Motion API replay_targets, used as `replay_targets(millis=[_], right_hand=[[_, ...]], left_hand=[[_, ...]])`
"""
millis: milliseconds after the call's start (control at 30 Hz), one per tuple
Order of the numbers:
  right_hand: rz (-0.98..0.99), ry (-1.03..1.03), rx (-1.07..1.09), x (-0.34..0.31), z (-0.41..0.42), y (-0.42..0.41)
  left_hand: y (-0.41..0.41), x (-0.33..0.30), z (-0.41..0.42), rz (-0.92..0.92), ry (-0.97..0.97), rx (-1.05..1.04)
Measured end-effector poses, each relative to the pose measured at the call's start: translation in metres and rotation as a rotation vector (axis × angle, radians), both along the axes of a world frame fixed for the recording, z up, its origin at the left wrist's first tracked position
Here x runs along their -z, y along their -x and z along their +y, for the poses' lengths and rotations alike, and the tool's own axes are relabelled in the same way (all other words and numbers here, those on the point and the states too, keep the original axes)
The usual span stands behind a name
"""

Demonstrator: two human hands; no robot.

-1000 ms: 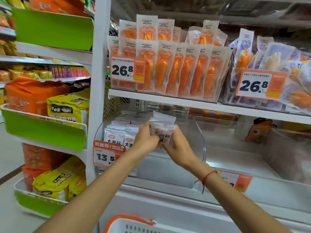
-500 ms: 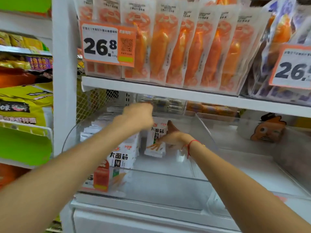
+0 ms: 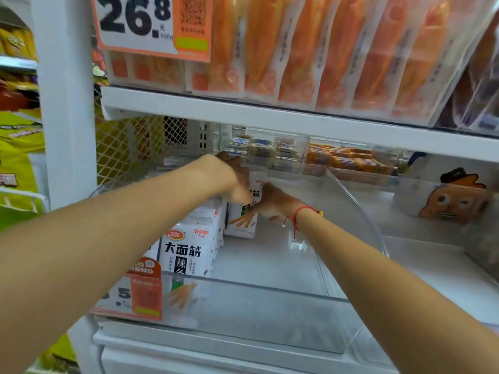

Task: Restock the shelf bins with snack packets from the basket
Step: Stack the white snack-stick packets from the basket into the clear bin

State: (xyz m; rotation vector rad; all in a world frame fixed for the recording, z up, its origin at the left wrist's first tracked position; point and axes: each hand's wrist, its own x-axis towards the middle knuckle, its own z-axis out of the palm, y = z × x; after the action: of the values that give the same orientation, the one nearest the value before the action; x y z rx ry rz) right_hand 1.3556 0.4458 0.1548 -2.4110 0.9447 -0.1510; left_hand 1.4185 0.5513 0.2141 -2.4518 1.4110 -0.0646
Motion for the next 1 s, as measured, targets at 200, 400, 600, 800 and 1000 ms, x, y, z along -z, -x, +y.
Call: replay_targets(millis=[200, 400, 600, 800, 1000], right_hand=[[0.063, 0.493, 0.020, 0.005, 0.003, 0.005], [0.344, 0.352, -0.128, 0.001, 0.009, -0.008], [0.522, 0.368, -0.239, 0.012, 0.013, -0.002], [0.588, 0.395, -0.279, 0.027, 0.007, 0.007], [0.505, 0.359, -0.306, 0.028, 0.005, 0.007]], left_hand=[[-0.017, 0.016, -0.010, -0.157, -0.020, 0.048], [-0.026, 0.023, -0.016, -0.271, -0.066, 0.159], [-0.017, 0.020, -0.012, -0.231, -0.039, 0.143], [-0.016, 0.016, -0.013, -0.217, -0.052, 0.110], [-0.010, 0.016, -0.014, -0.206, -0.050, 0.038]])
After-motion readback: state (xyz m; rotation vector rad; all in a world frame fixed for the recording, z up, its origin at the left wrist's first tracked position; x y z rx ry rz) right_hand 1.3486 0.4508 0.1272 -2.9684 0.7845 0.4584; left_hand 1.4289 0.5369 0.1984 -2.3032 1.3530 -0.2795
